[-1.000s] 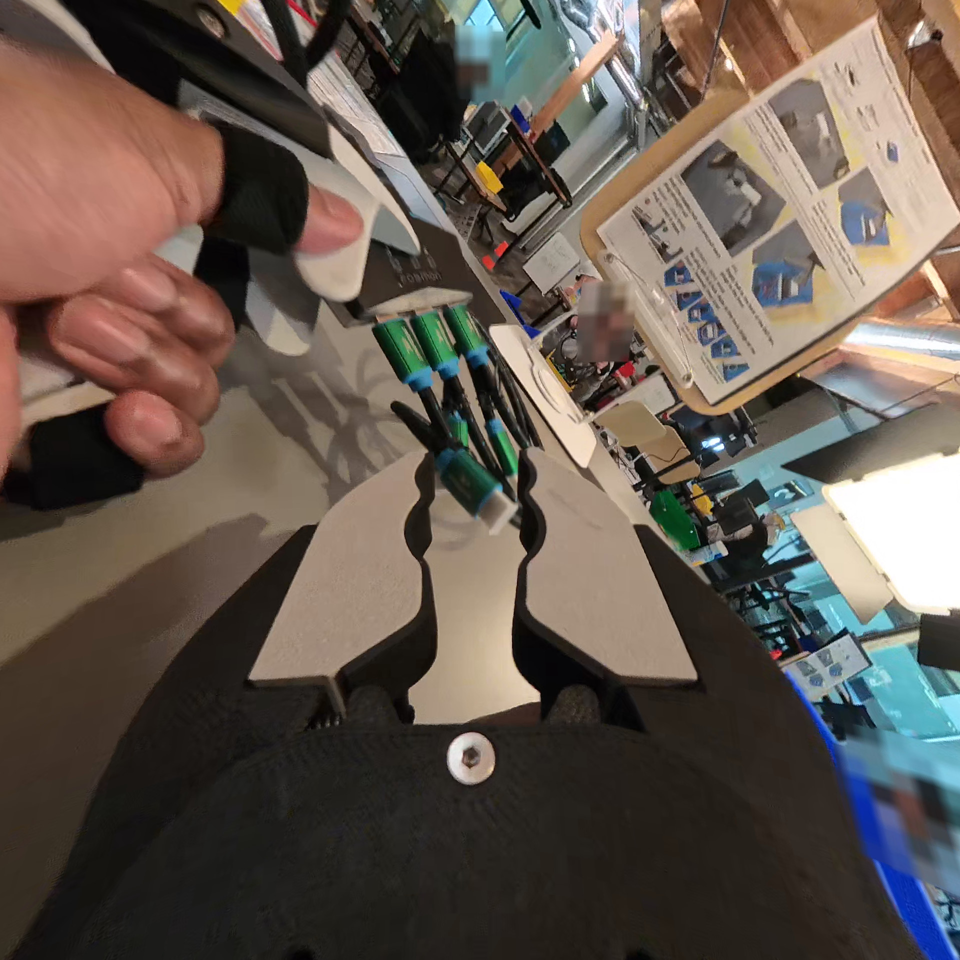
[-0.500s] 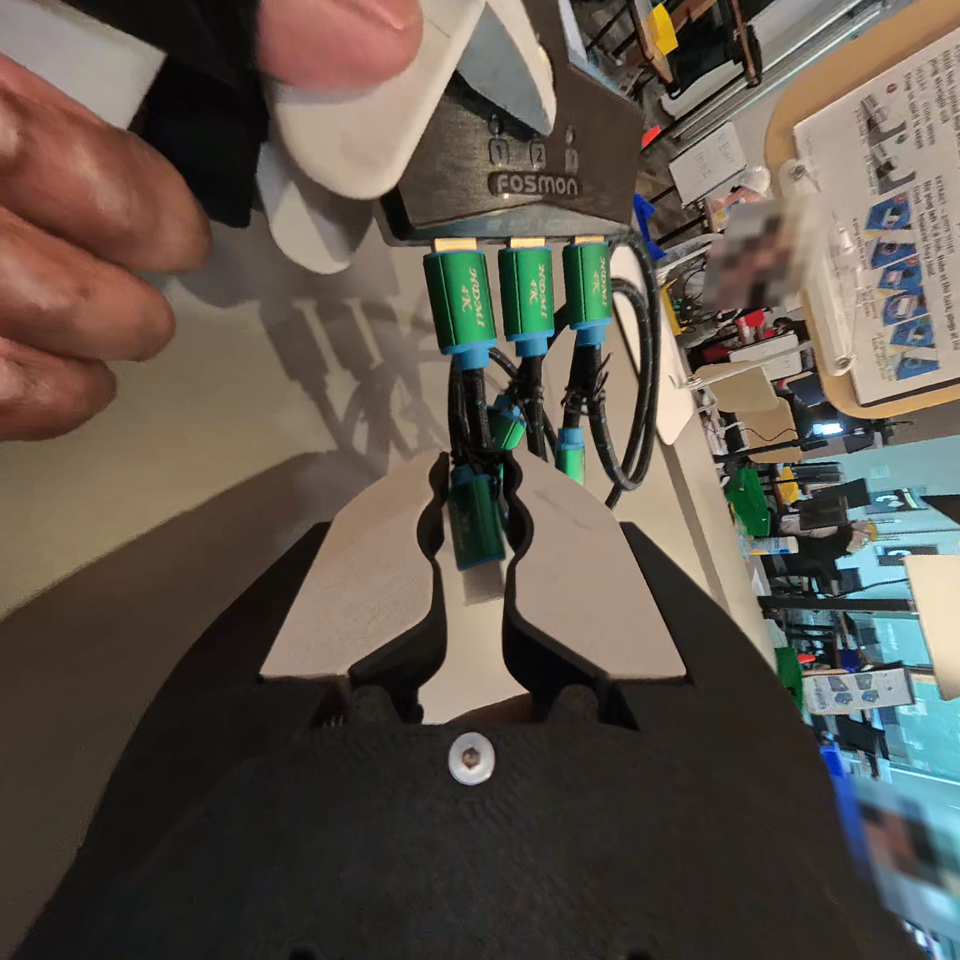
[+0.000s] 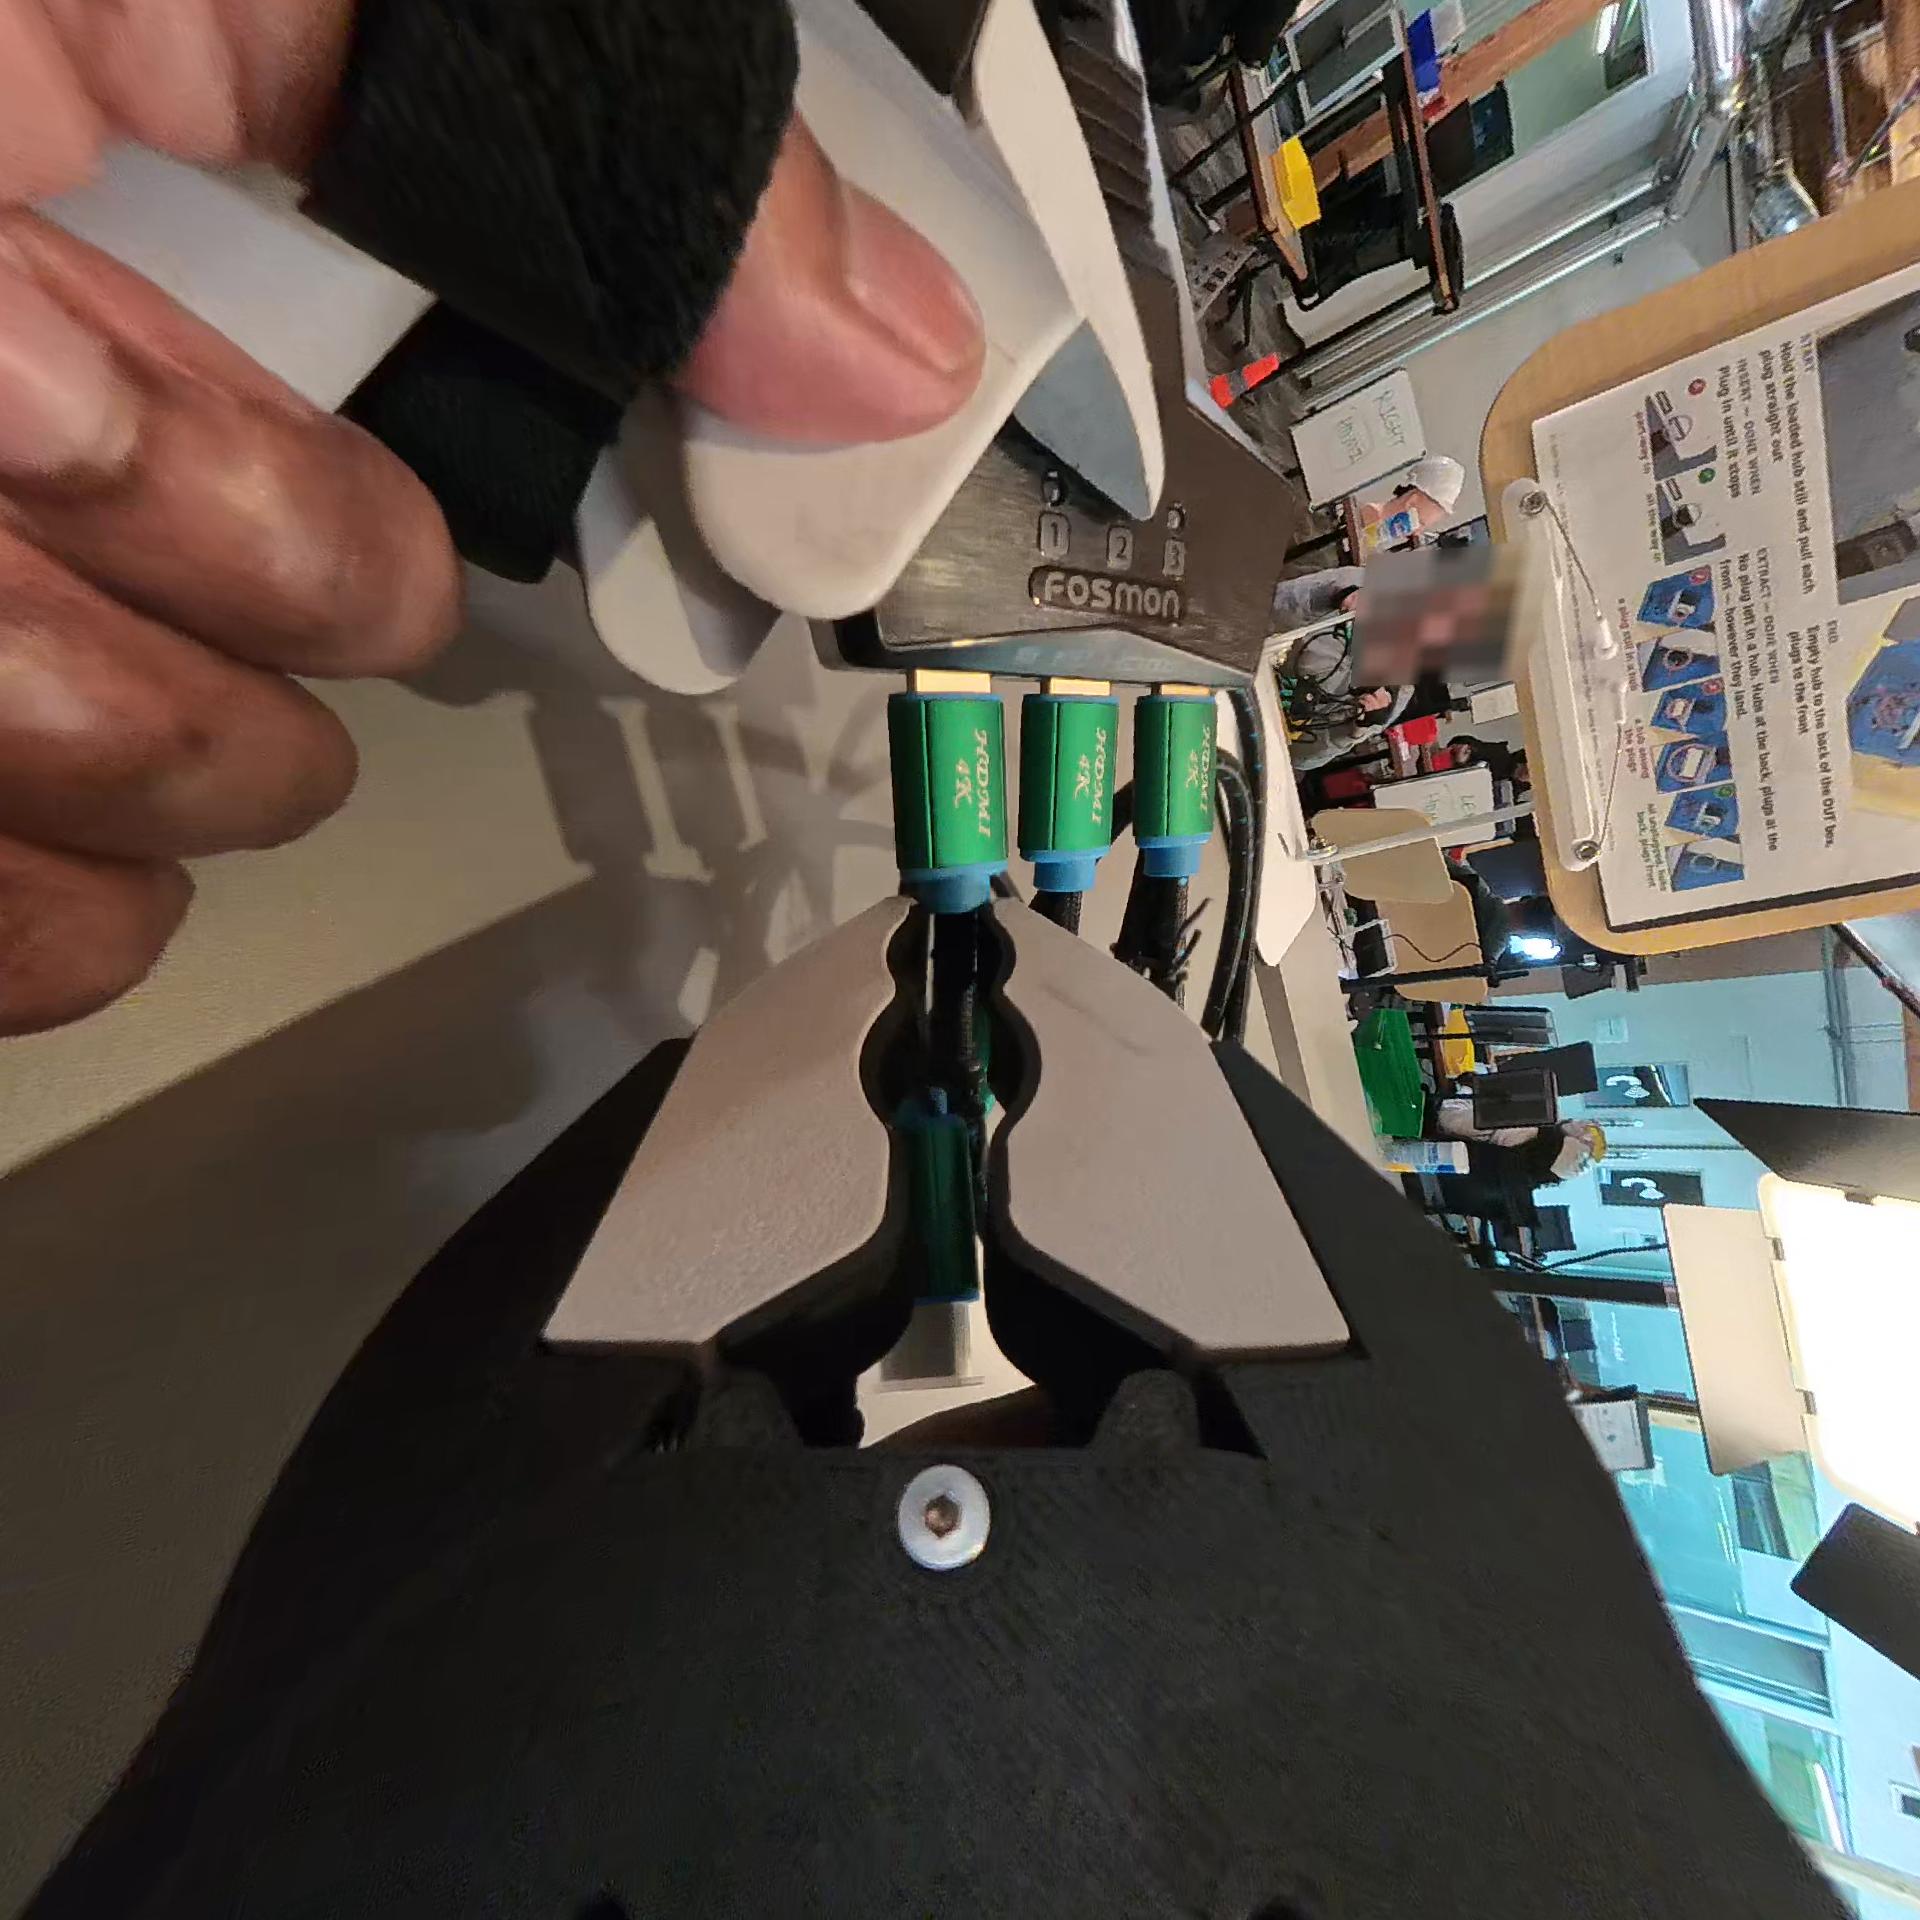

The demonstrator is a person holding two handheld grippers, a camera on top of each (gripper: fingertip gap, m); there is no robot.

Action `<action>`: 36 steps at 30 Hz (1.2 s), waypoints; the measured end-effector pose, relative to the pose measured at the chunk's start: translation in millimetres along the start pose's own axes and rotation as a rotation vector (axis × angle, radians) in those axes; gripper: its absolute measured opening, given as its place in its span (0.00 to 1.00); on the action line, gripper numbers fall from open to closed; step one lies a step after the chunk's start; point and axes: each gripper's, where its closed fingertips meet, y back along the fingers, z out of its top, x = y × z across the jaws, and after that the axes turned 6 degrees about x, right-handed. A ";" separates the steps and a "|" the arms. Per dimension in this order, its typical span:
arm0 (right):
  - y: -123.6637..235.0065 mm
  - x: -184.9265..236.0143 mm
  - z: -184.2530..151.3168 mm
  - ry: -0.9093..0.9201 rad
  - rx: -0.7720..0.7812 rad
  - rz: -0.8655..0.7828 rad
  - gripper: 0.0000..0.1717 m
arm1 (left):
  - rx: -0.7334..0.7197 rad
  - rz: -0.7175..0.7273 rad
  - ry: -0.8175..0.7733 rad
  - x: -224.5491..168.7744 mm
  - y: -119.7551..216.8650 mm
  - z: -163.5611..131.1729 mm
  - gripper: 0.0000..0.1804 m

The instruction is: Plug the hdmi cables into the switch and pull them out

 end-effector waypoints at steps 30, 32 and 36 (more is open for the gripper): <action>-2.8 -1.1 0.6 -0.004 -0.035 -0.063 0.06 | -0.005 0.109 -0.025 9.9 3.8 -3.3 0.12; -0.9 -4.8 -1.2 0.039 -0.010 -0.136 0.20 | -0.014 0.150 0.010 16.8 5.0 -4.1 0.11; 1.4 2.5 0.3 0.143 0.024 -0.183 0.32 | -0.023 0.167 0.049 22.1 4.6 -1.5 0.11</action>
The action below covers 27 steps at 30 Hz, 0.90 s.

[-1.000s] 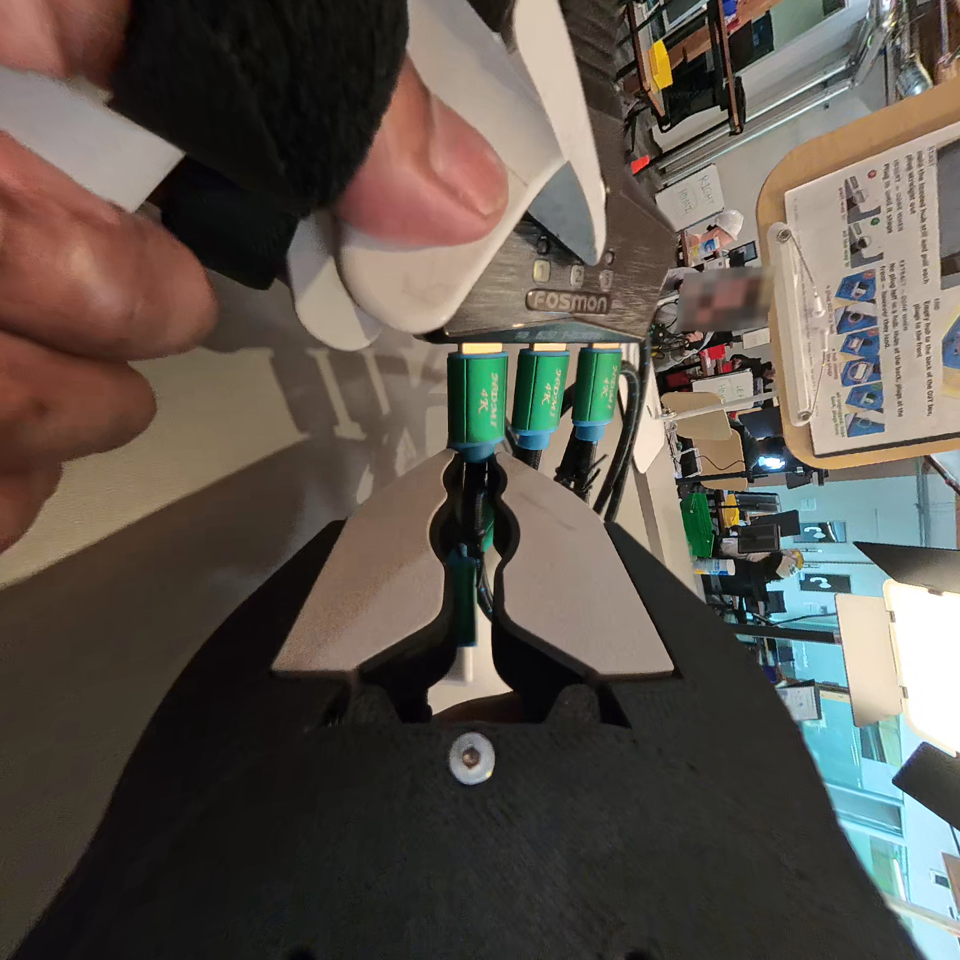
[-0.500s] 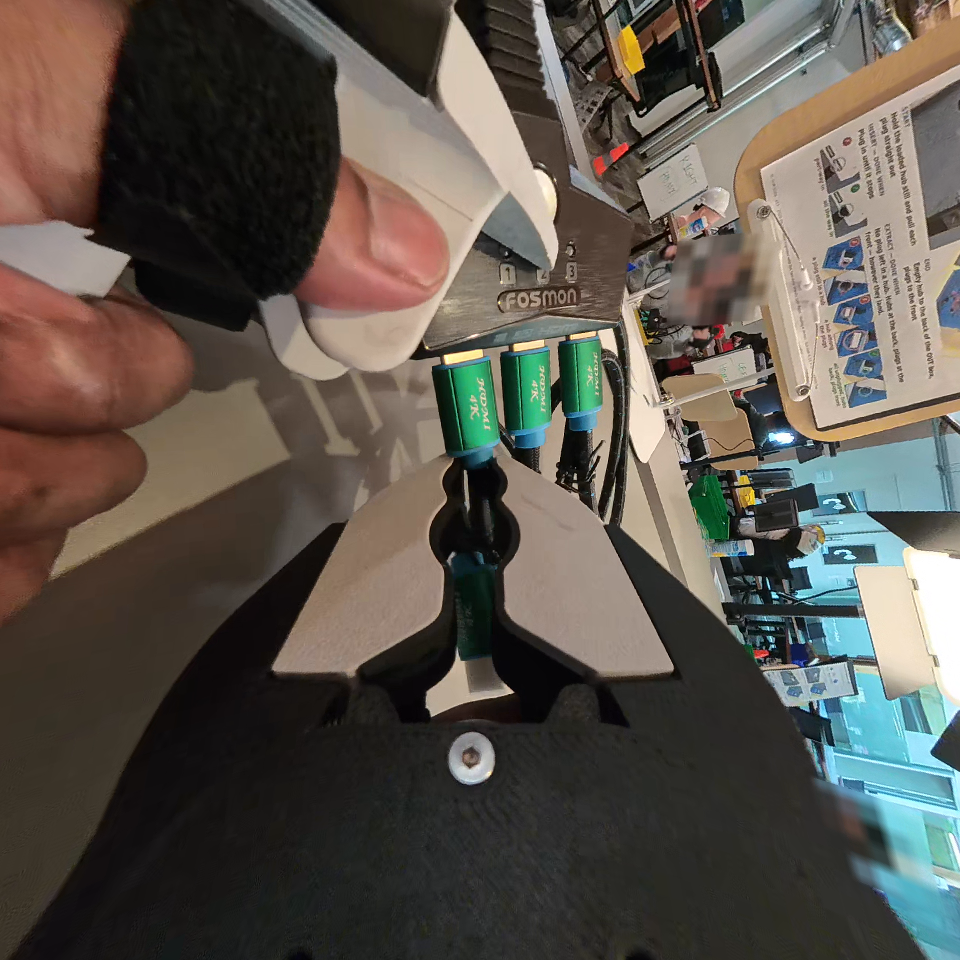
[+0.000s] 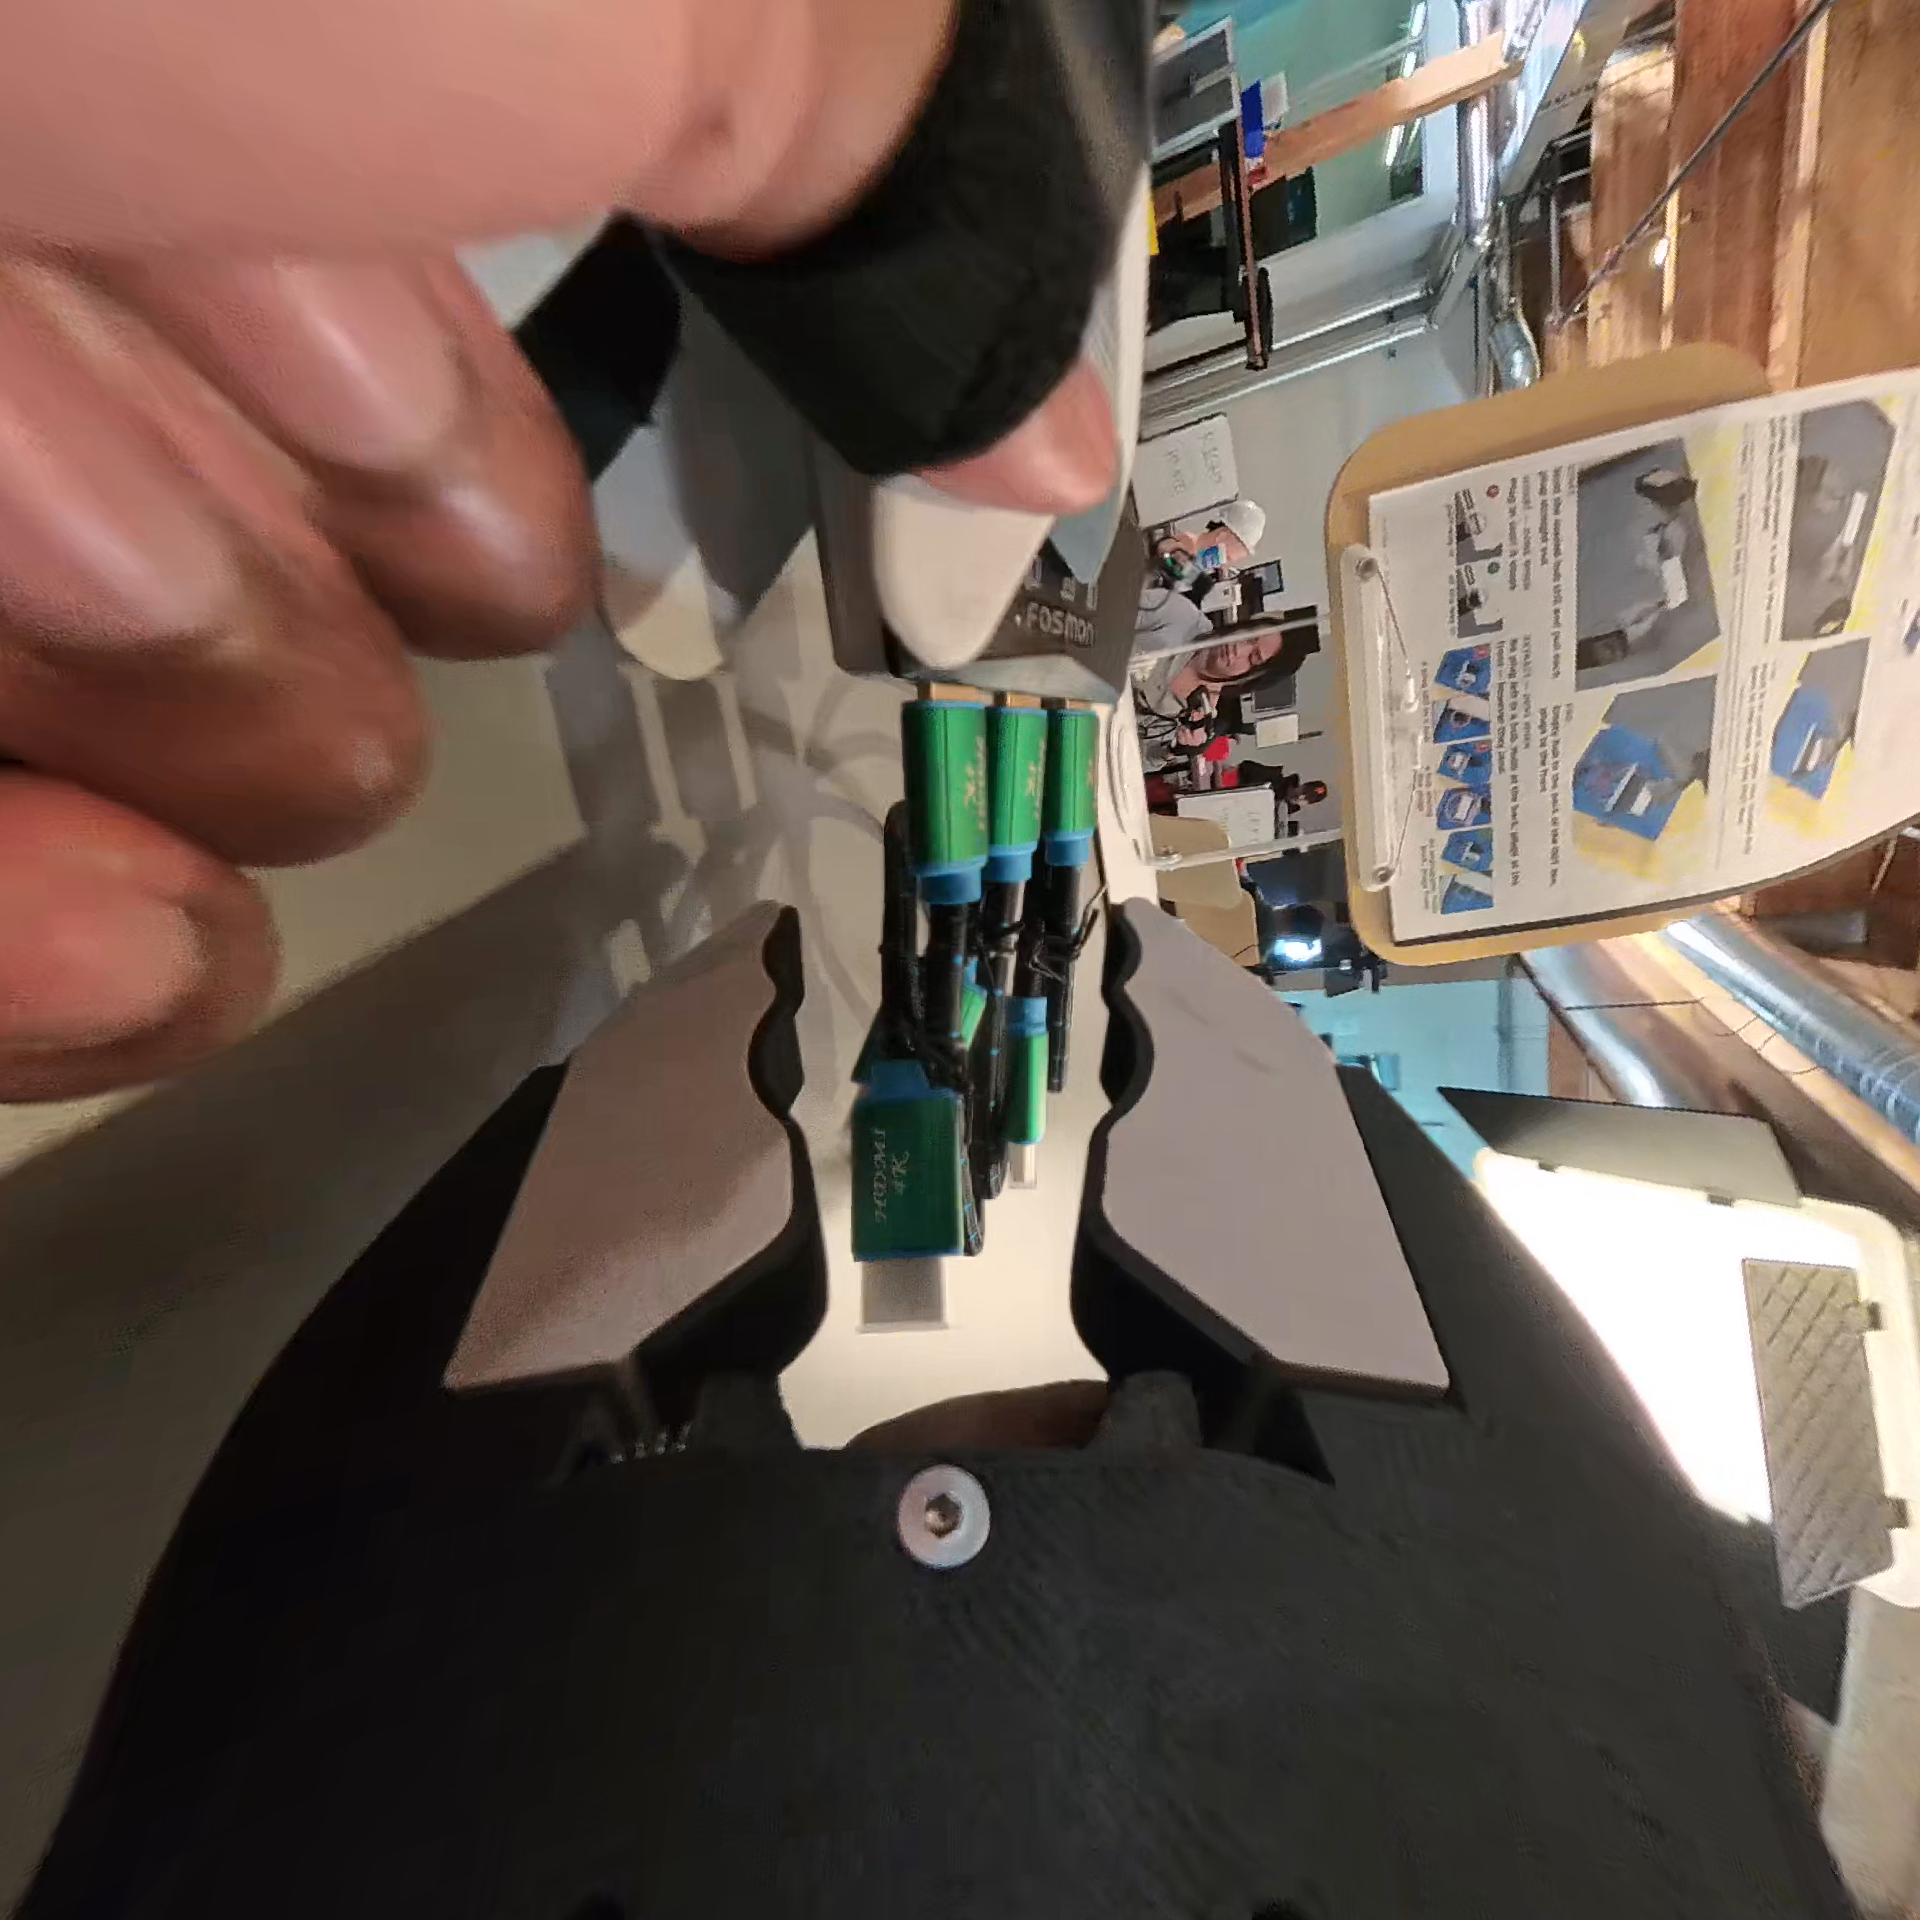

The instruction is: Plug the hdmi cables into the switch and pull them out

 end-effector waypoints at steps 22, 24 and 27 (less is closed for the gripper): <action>-19.9 -6.3 2.8 0.003 0.020 -0.058 0.29 | 0.307 -0.073 0.078 -9.0 -15.7 -42.1 0.12; -19.7 -8.6 -2.3 0.041 0.021 -0.099 0.25 | 0.360 -0.121 0.102 -12.6 -16.7 -45.1 0.13; -15.2 -15.6 -4.8 0.035 -0.001 -0.121 0.16 | 0.409 -0.192 0.118 -18.5 -15.8 -47.5 0.16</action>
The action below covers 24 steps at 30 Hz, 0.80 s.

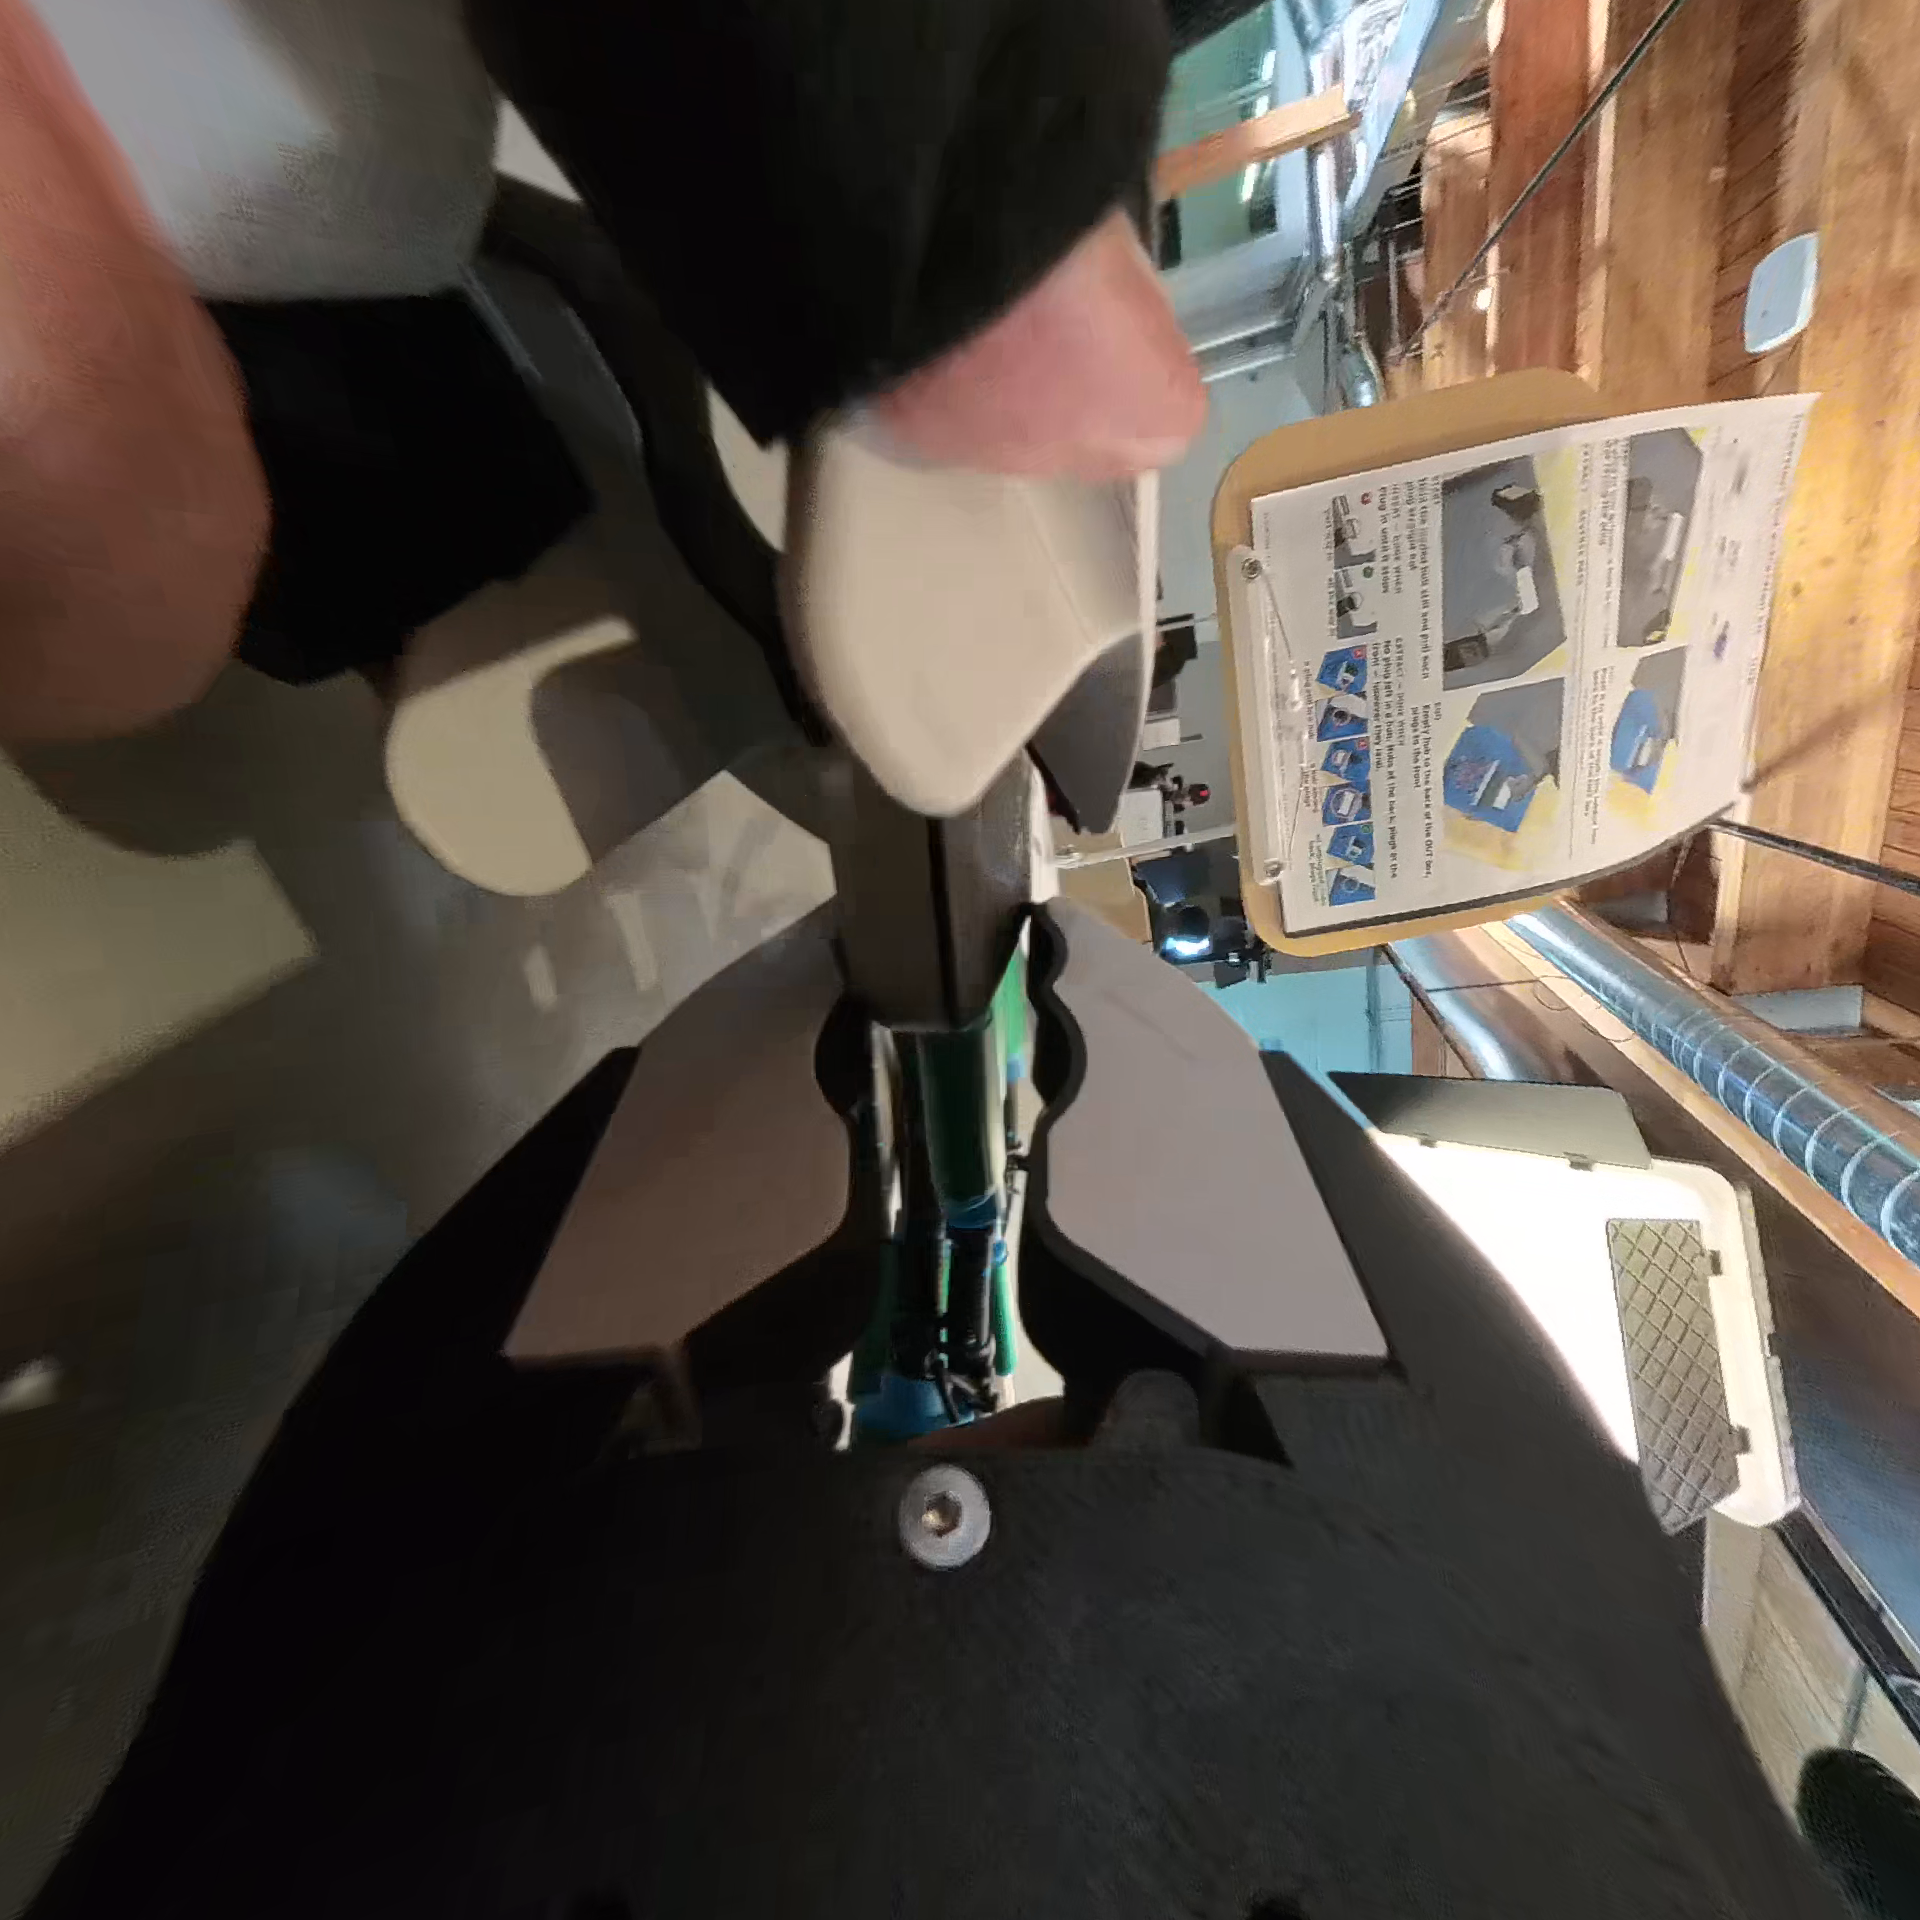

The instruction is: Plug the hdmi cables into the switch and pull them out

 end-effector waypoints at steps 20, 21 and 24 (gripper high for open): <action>21.6 -225.0 -140.5 -0.353 0.006 -0.162 0.12 | 0.298 -0.381 -0.163 -60.6 4.7 -66.0 0.12; 26.5 -241.8 -156.5 -0.382 0.004 -0.144 0.12 | 0.297 -0.384 -0.156 -60.4 4.8 -65.4 0.11; 38.9 -279.3 -208.4 -0.413 -0.022 -0.069 0.12 | 0.301 -0.394 -0.151 -61.1 5.5 -65.6 0.11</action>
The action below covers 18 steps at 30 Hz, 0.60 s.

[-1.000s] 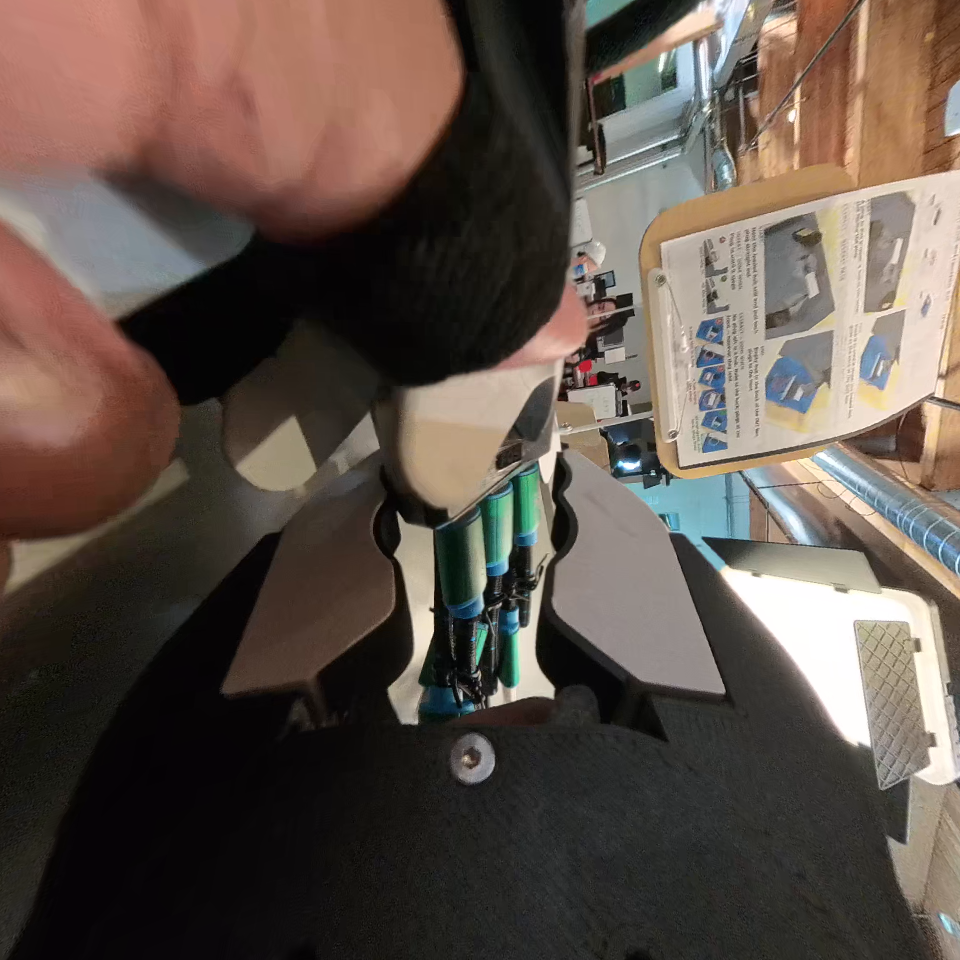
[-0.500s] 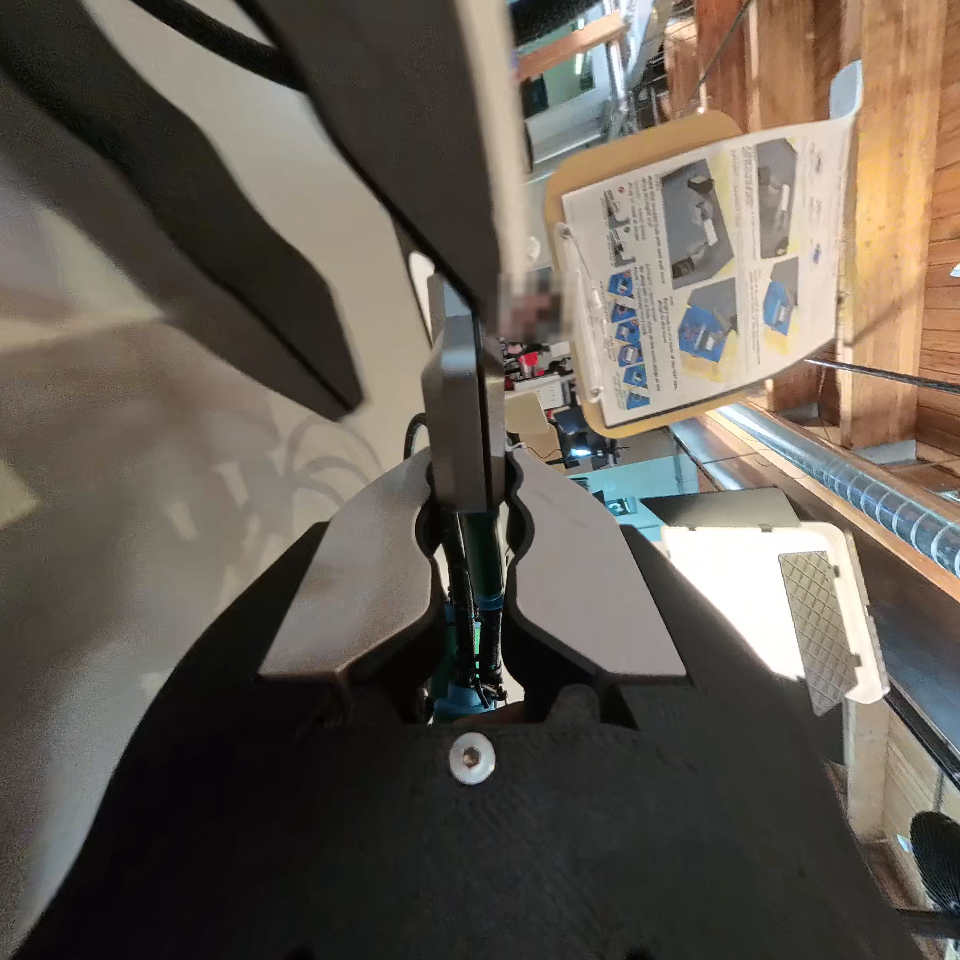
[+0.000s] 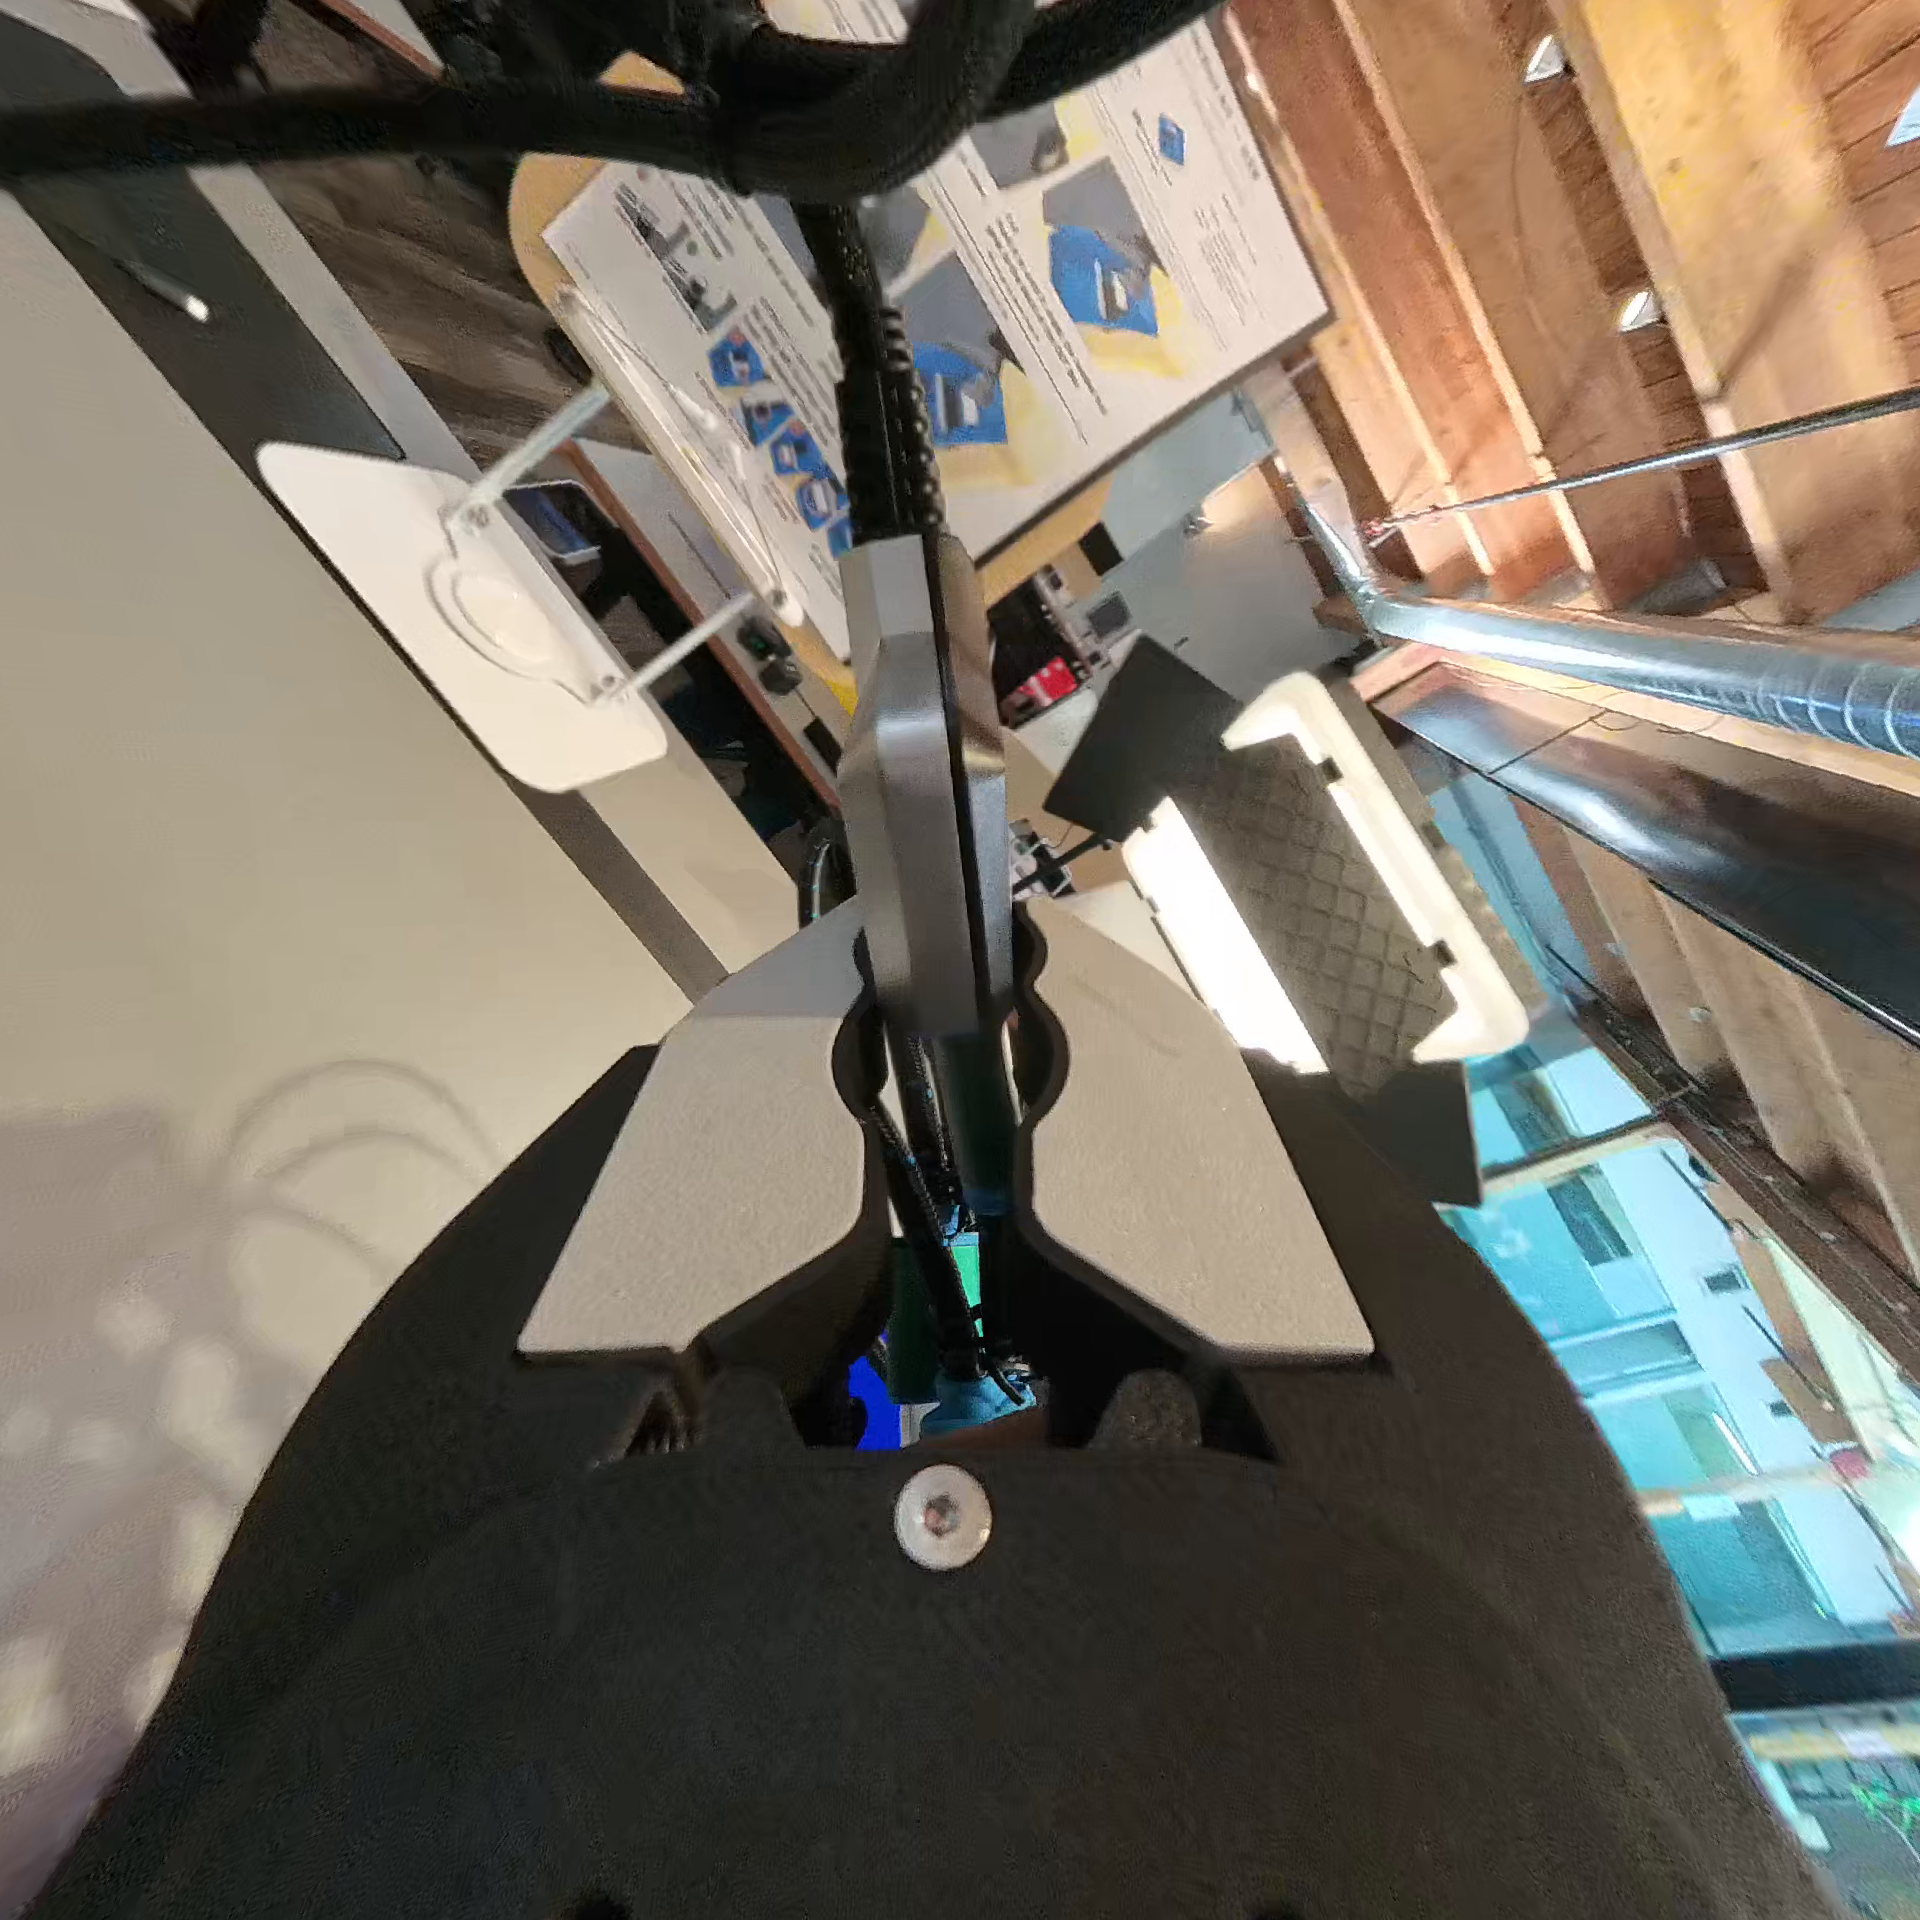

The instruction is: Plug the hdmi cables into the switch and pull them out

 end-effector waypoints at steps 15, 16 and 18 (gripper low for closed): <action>-9.2 -67.9 -192.5 -0.279 0.019 0.291 0.12 | 0.045 0.029 0.035 7.6 -6.5 -4.7 0.10; -13.9 -60.3 -200.5 -0.293 0.035 0.322 0.12 | 0.045 0.033 0.037 8.1 -6.7 -4.9 0.10; -25.0 -42.0 -219.3 -0.319 0.090 0.390 0.12 | 0.042 0.035 0.042 9.1 -7.5 -5.2 0.10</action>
